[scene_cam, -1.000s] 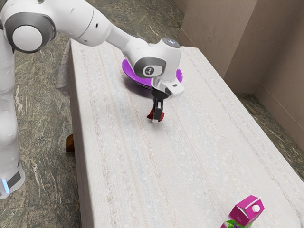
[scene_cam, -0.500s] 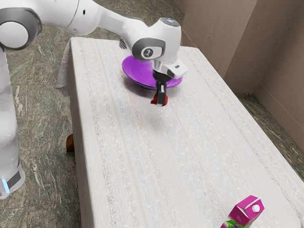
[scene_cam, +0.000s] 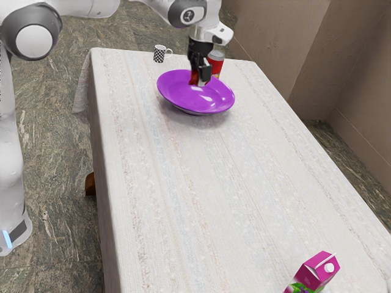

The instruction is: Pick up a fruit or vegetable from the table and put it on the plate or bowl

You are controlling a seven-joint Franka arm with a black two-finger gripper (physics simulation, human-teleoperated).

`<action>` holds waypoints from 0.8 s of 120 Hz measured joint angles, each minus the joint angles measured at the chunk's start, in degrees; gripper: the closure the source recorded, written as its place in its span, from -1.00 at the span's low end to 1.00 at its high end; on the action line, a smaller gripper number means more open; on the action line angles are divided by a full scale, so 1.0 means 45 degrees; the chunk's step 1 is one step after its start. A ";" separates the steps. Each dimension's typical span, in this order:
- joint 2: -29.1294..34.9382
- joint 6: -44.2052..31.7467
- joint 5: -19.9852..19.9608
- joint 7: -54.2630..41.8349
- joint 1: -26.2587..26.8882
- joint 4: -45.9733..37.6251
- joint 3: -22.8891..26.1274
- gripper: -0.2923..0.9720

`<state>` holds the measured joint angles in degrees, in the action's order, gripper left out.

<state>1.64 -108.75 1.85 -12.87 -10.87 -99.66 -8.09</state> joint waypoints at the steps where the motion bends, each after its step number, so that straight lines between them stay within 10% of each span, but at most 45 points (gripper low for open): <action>1: -0.0036 0.0005 -0.0016 0.0015 0.0029 0.0033 -0.0032 0.01; 96: -0.0244 0.0513 -0.0424 0.1063 0.0017 0.0245 -0.0640 0.01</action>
<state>0.54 -106.45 -0.06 -8.08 -10.79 -98.56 -10.97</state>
